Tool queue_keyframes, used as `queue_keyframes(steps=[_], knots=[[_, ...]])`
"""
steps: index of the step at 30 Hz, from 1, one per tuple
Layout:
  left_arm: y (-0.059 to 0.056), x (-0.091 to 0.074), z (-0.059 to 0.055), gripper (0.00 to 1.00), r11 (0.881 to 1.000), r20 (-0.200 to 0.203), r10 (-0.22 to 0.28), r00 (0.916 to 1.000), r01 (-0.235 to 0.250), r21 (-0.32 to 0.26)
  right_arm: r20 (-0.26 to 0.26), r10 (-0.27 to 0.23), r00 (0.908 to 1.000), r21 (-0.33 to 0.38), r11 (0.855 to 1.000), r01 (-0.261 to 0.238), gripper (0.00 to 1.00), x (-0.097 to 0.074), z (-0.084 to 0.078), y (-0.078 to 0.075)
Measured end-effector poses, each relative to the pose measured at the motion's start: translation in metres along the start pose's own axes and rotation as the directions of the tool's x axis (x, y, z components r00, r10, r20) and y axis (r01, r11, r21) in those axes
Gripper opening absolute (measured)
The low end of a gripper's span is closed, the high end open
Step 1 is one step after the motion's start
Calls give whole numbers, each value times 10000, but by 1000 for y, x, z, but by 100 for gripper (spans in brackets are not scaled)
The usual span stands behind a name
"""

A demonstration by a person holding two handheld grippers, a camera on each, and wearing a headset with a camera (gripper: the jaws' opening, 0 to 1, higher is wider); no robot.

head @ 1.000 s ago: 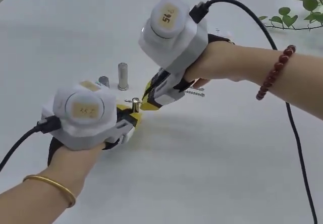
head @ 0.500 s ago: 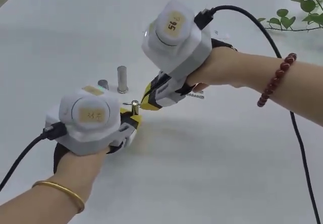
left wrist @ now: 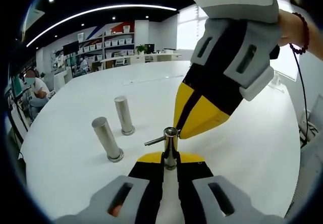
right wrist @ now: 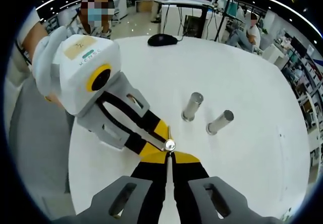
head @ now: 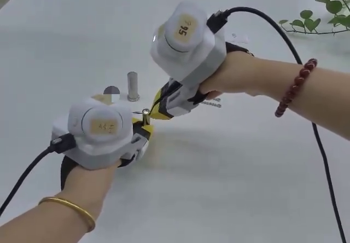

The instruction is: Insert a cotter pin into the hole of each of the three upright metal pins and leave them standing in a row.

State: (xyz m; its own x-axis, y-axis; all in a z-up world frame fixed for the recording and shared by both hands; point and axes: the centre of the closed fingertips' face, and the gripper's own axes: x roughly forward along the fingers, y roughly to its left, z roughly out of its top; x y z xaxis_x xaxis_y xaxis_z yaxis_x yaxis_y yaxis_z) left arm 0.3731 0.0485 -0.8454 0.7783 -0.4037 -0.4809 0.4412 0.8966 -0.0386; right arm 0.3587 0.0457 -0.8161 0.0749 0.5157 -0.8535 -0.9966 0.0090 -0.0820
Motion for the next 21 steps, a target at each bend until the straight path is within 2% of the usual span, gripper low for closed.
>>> queue_keyframes(steps=[5, 12, 16, 21], knots=[[0, 1, -6, 8, 9995, -330, 62, 9994, -52, 320, 131, 3, 9999, 119, 9999, -5, 7, 2, 1, -1], [2, -1, -3, 16, 9994, -315, 80, 9995, -70, 337, 511, 71, 9987, 520, 9986, -97, 15, -2, 1, -2], [2, -3, -1, 20, 9996, -300, -12, 9996, 21, 280, 1043, 57, 9945, 1119, 9936, -174, 20, -7, 5, -5], [0, -9, 4, 26, 9998, -245, -184, 9995, 184, 26, 1855, -225, 9824, 1875, 9822, -129, 25, -16, 13, -12]])
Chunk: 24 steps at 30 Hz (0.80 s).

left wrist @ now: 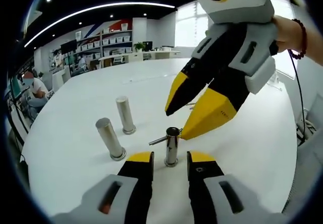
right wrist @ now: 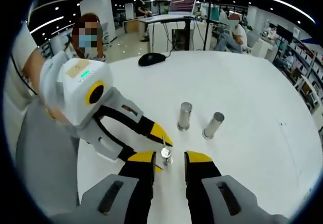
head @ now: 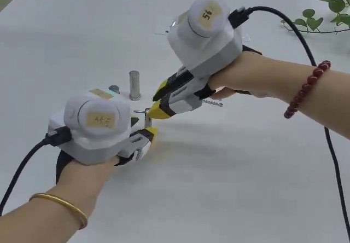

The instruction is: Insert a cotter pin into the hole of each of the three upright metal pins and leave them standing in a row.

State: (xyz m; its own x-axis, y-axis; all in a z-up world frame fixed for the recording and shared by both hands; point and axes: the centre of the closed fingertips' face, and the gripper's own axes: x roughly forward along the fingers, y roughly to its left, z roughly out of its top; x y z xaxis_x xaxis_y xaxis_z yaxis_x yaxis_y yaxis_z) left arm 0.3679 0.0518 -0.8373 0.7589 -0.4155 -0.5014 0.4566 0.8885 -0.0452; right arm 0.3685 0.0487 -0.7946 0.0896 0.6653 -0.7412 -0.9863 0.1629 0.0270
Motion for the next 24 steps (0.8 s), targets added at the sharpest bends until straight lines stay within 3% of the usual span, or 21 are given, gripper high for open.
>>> queue_keyframes(steps=[4, 8, 13, 24], knots=[[0, -6, 3, 32, 9999, 36, -56, 10000, 57, -154, 884, -384, 9953, 837, 9960, 310, 29, -3, 12, -12], [1, -14, 7, 36, 9997, 143, -50, 9999, 53, -223, 1520, -825, 9849, 992, 9928, 678, 32, -4, 22, -24], [5, -20, 8, 44, 9985, 257, -8, 9997, 22, -552, 1819, -1266, 9751, 690, 9909, 1158, 33, 3, 29, -33], [4, -41, 18, 58, 9977, 733, -158, 9972, 206, -648, 2088, -2344, 9495, 1311, 9688, 2103, 31, 28, 33, -64]])
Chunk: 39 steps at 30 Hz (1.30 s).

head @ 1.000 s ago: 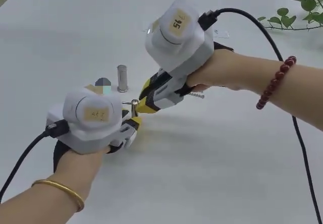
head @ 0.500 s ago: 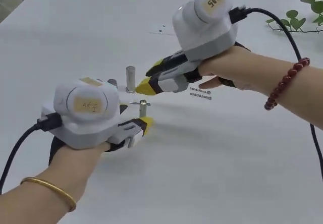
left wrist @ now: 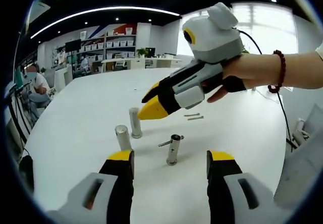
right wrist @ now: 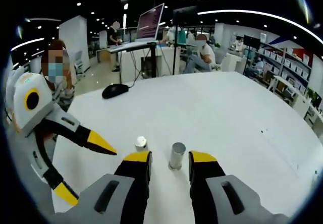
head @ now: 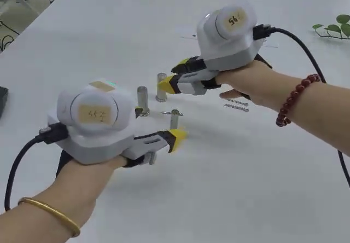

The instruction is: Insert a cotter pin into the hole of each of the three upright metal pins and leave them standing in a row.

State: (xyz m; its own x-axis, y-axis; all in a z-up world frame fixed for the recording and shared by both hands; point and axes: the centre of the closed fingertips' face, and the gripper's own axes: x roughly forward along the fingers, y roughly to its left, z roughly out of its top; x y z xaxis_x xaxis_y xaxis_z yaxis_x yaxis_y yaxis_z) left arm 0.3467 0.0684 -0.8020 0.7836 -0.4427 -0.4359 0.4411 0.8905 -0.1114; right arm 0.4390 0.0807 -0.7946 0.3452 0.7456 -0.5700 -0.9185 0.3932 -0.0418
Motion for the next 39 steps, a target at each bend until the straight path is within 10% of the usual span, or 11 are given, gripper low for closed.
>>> queue_keyframes(steps=[39], knots=[[2, -16, 4, 68, 10000, 290, -83, 9995, 83, 19, 595, -333, 9977, 1355, 9905, 250, 13, 20, -6, -16]])
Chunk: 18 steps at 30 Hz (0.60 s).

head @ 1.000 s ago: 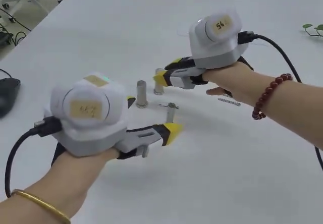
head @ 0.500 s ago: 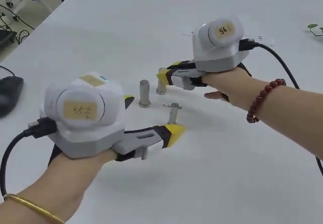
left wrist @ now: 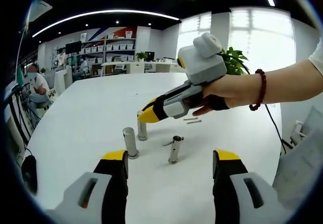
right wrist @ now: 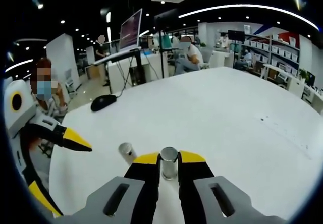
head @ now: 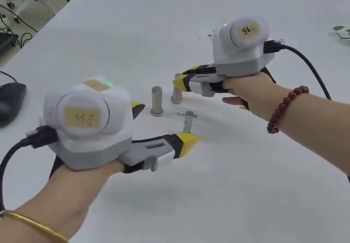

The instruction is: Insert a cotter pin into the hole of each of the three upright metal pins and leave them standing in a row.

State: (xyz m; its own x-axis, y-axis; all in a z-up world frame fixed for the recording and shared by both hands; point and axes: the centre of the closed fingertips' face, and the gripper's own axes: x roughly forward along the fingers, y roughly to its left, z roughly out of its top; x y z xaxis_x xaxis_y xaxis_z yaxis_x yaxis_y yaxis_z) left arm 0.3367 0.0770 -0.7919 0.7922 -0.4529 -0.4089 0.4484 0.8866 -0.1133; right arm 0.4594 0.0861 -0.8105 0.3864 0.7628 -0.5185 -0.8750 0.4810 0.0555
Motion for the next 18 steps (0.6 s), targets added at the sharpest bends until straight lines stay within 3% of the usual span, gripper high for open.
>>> queue_keyframes(steps=[11, 18], knots=[[-2, -3, 6, 67, 10000, 118, -15, 9999, 14, 33, -111, -116, 9999, -559, 9984, 109, 12, -25, 1, -1], [-6, -6, 10, 66, 9999, 213, -77, 9997, 75, 123, -210, -331, 9992, -518, 9981, 320, 12, -50, -8, 0]])
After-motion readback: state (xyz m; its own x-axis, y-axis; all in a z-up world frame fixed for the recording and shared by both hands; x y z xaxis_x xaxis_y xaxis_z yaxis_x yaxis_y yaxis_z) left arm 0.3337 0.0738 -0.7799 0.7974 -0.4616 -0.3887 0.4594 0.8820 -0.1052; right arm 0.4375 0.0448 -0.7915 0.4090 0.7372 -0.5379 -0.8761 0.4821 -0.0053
